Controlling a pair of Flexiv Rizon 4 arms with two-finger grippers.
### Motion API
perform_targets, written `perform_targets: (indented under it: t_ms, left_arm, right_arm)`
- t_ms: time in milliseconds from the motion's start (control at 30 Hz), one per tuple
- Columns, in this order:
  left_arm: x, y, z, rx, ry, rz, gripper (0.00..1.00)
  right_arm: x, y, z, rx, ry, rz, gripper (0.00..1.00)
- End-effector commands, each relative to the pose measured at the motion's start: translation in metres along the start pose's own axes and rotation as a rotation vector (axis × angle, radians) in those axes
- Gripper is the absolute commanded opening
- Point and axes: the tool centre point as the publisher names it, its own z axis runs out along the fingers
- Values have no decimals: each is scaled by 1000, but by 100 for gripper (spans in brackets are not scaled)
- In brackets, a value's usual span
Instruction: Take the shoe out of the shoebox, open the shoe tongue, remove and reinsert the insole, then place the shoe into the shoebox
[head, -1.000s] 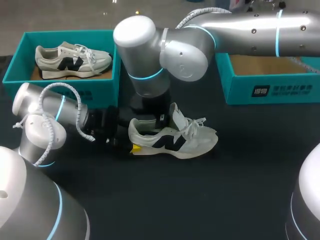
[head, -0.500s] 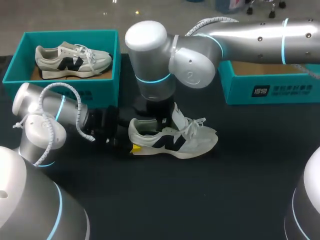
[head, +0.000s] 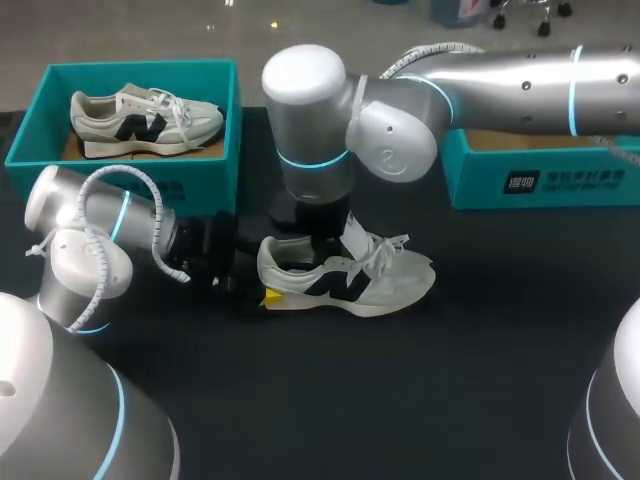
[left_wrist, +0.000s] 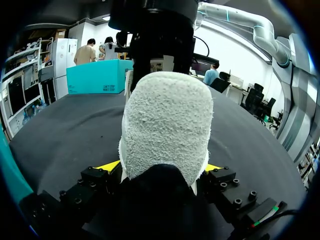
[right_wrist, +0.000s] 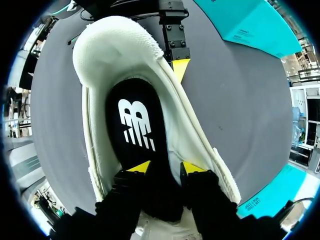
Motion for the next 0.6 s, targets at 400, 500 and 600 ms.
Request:
perform_targets:
  t_ms: [400, 500, 600]
  left_arm:
    - [1, 2, 2, 1, -1, 1, 0]
    - [1, 2, 2, 1, -1, 1, 0]
    - [1, 2, 2, 1, -1, 1, 0]
  right_arm:
    - [9, 6, 43, 10, 159, -14, 31]
    - [12, 6, 49, 15, 186, -10, 20]
    - [13, 6, 52, 22, 196, -7, 5]
